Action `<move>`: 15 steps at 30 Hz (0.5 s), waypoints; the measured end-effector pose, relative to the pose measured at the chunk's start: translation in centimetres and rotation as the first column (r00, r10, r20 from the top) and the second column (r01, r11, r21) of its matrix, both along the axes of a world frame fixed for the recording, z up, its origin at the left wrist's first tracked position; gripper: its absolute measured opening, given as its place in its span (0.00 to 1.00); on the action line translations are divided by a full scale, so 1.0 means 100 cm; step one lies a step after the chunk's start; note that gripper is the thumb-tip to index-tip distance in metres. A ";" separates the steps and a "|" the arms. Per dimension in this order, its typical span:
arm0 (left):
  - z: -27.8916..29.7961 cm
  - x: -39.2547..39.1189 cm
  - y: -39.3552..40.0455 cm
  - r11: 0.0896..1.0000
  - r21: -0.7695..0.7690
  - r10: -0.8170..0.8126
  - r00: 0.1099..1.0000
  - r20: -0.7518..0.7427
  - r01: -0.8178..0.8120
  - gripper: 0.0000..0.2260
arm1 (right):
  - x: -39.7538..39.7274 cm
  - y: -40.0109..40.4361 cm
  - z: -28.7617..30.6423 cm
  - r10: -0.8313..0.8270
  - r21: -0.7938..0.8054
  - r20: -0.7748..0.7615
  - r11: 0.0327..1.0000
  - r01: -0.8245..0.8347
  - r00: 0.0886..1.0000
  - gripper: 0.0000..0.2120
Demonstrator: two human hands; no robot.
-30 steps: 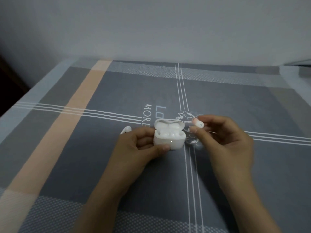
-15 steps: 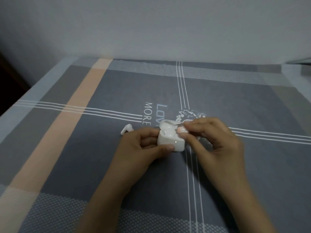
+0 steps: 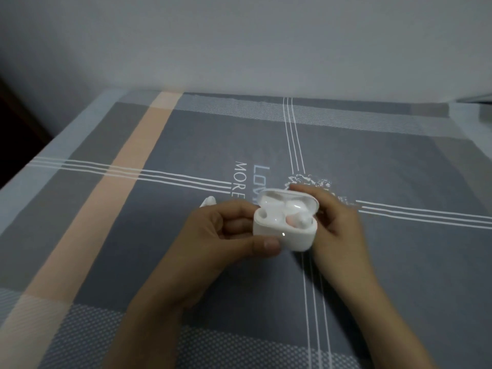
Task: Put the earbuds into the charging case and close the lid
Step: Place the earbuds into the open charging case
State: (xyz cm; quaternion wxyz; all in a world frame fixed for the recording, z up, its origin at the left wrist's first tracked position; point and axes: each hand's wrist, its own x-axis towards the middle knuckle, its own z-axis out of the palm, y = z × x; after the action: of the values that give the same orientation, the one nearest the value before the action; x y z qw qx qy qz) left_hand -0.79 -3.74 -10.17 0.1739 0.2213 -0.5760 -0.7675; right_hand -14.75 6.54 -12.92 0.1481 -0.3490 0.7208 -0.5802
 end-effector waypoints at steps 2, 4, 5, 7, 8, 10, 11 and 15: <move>0.005 0.003 0.002 0.996 0.027 -0.081 0.997 0.002 0.081 0.11 | 0.009 -0.008 0.000 0.137 0.080 -0.066 0.988 -0.132 0.988 0.17; 0.010 0.008 0.003 0.974 0.019 -0.226 0.973 0.036 0.226 0.13 | 0.012 -0.021 -0.003 0.248 0.240 -0.317 0.955 -0.175 0.916 0.19; 0.013 0.010 0.003 0.950 0.015 -0.311 0.948 0.061 0.311 0.15 | 0.011 -0.030 -0.006 0.307 0.322 -0.447 0.932 -0.169 0.840 0.21; 0.014 0.013 0.000 0.909 0.017 -0.415 0.904 0.099 0.416 0.16 | 0.011 -0.049 -0.008 0.395 0.415 -0.494 0.890 -0.189 0.775 0.22; 0.014 0.014 -0.002 0.904 0.021 -0.427 0.898 0.104 0.428 0.16 | 0.011 -0.058 -0.009 0.419 0.420 -0.495 0.882 -0.212 0.762 0.21; 0.014 0.016 -0.005 0.915 0.019 -0.403 0.911 0.093 0.403 0.16 | 0.014 -0.071 -0.010 0.439 0.396 -0.510 0.883 -0.250 0.740 0.19; 0.014 0.016 -0.007 0.925 0.012 -0.379 0.921 0.087 0.379 0.15 | 0.015 -0.075 -0.012 0.455 0.396 -0.513 0.878 -0.270 0.728 0.18; 0.011 0.016 -0.009 0.942 -0.011 -0.332 0.939 0.086 0.334 0.13 | 0.014 -0.078 -0.013 0.484 0.367 -0.468 0.867 -0.336 0.739 0.16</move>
State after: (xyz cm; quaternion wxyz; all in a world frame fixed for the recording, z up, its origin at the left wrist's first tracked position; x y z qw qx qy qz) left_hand 0.78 -4.60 -9.09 0.0205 0.1498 -0.6216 -0.7686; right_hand -13.32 -1.27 -14.21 0.1057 -0.6285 0.7057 -0.3097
